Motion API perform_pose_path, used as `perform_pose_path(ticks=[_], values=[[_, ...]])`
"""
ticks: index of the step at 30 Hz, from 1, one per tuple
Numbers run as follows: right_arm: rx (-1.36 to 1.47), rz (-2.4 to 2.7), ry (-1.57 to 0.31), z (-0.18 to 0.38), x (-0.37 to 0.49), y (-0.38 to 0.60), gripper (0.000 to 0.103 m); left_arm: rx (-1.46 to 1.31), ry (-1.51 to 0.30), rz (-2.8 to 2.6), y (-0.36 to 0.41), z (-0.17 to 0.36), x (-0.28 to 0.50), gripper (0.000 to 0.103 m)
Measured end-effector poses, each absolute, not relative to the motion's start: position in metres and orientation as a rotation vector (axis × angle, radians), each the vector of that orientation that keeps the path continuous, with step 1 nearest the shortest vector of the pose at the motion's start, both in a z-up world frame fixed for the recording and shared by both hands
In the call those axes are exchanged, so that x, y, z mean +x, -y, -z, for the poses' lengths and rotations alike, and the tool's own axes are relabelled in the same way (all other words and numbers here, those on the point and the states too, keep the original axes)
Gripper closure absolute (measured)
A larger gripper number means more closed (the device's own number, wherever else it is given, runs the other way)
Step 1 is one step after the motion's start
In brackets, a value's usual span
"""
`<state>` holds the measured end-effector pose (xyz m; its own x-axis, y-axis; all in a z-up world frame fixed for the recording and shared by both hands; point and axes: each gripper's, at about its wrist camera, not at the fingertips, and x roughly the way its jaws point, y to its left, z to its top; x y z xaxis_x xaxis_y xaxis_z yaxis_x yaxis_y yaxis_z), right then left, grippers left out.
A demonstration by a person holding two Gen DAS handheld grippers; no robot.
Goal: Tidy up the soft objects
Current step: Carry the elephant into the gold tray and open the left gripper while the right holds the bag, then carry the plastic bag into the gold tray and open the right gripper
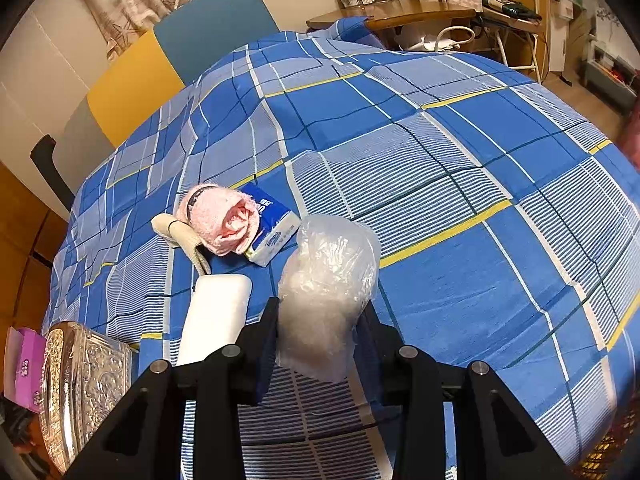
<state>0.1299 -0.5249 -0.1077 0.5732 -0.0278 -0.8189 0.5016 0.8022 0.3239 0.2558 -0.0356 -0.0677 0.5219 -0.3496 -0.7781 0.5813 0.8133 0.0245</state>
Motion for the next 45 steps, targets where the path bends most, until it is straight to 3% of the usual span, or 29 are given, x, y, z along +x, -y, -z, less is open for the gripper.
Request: perform_pose_path(ticks=[6, 10, 26, 36, 45], values=[[0.572, 0.337, -0.894, 0.103, 0.128, 0.525, 0.065, -0.067, -0.837, 0.449, -0.012, 0.045, 0.253, 0.054], [0.559, 0.336, -0.871, 0.098, 0.126, 0.522, 0.065, -0.166, -0.819, 0.419, -0.026, 0.043, 0.231, 0.054], [0.36, 0.301, -0.653, 0.015, 0.096, 0.466, 0.065, -0.226, -0.857, 0.43, -0.035, 0.073, 0.16, 0.054], [0.181, 0.092, -0.529, -0.065, 0.088, 0.349, 0.065, -0.214, -0.819, 0.408, -0.056, 0.074, 0.133, 0.054], [0.123, -0.182, -0.538, -0.079, 0.103, 0.225, 0.065, -0.23, -0.761, 0.331, -0.095, 0.063, 0.123, 0.054]])
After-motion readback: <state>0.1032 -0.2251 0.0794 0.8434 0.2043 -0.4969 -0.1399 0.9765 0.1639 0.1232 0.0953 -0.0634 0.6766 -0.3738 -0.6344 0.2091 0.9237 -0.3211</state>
